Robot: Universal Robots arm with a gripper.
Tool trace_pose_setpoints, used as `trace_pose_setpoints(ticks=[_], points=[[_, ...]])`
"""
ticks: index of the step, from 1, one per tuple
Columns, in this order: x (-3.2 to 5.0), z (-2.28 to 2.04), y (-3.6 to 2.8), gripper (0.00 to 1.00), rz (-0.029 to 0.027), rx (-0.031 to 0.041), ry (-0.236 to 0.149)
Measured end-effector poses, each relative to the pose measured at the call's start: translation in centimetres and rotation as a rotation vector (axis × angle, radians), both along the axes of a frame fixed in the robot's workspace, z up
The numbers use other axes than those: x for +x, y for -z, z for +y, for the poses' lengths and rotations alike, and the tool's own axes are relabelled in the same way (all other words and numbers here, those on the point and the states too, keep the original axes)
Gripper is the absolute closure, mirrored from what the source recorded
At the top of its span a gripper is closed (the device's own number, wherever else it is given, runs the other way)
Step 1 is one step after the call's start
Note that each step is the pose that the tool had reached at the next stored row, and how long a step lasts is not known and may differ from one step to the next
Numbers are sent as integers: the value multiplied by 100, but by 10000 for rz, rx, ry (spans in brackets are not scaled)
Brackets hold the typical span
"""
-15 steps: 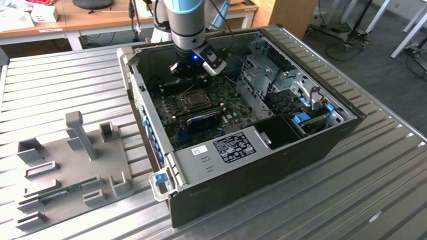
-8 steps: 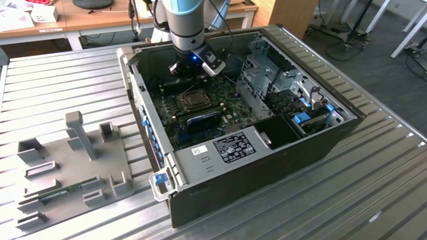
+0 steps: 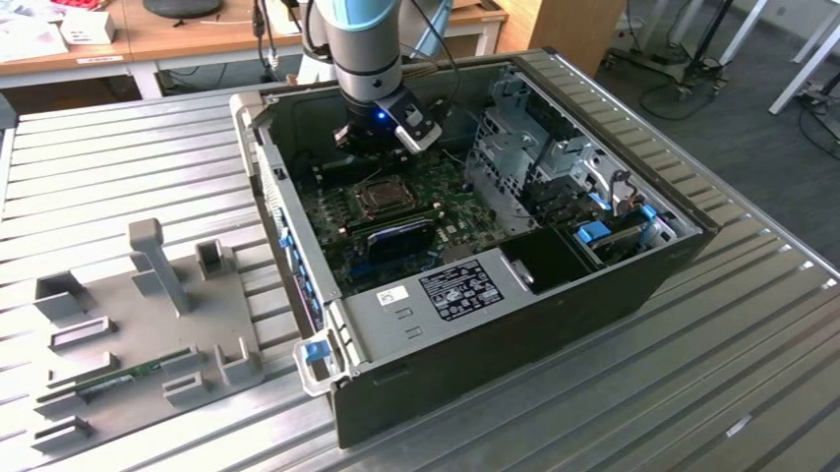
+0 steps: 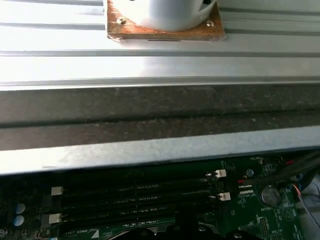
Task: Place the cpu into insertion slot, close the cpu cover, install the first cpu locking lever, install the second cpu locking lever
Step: 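Install the first cpu locking lever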
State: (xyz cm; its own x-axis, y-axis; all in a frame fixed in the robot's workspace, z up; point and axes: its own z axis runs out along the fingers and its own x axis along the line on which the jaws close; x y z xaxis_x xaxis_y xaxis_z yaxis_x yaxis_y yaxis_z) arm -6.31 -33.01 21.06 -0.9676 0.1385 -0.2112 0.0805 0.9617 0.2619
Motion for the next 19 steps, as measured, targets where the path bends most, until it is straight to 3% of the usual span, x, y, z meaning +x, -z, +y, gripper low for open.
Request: trace_pose_setpoints(ticks=[19], points=[[-10,40,10,90,-4,1,273]])
